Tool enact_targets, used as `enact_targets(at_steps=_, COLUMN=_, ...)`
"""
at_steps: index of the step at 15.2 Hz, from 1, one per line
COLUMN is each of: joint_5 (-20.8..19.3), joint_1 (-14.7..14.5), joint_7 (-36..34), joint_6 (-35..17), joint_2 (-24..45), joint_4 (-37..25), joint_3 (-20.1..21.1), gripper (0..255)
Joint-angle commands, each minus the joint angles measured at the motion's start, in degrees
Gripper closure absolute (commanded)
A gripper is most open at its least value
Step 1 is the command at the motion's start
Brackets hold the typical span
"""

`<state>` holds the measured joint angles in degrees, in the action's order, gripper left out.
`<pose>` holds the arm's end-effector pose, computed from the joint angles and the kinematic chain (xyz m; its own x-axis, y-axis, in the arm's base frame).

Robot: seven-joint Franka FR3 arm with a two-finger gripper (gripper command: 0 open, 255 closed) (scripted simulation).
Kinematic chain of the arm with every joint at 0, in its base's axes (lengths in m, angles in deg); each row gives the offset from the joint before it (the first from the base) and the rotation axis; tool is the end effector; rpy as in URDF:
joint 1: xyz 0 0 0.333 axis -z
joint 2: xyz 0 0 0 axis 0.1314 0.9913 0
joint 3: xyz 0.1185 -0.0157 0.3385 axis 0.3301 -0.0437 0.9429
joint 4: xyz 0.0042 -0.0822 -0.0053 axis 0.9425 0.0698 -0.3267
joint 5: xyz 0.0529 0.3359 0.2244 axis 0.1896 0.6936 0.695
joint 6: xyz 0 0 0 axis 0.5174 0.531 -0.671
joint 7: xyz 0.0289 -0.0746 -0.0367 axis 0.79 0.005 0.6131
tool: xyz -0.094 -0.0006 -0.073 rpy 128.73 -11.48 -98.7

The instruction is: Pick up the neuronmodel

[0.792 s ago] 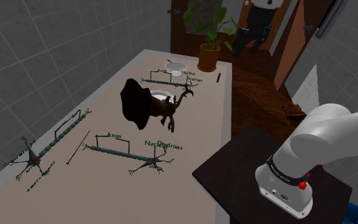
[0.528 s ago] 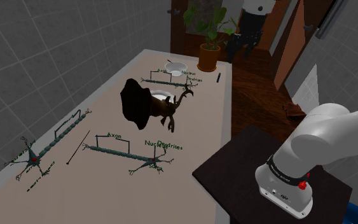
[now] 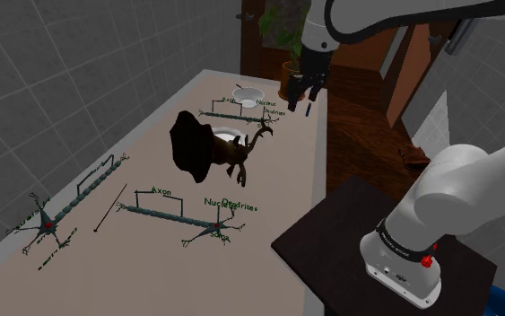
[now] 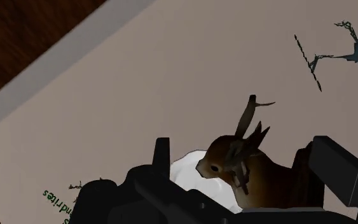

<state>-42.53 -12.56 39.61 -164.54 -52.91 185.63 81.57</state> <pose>0.3707 0.0517 0.5378 0.9968 0.0127 0.0788 0.0107 -0.9996 0.0269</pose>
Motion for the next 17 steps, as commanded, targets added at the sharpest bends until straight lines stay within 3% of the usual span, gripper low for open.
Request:
enact_targets(at_steps=1, joint_5=0.4, joint_1=-1.1, joint_7=-0.2, joint_6=-3.3, joint_2=2.6, joint_4=0.5, joint_3=1.3, gripper=0)
enact_targets(at_steps=10, joint_5=0.2, joint_1=-5.2, joint_7=-1.7, joint_6=-16.5, joint_2=16.3, joint_4=-0.6, joint_3=7.2, gripper=0)
enact_targets(at_steps=17, joint_5=-3.2, joint_1=-7.6, joint_7=-4.4, joint_6=-25.0, joint_2=28.6, joint_4=-4.4, joint_3=11.6, gripper=0)
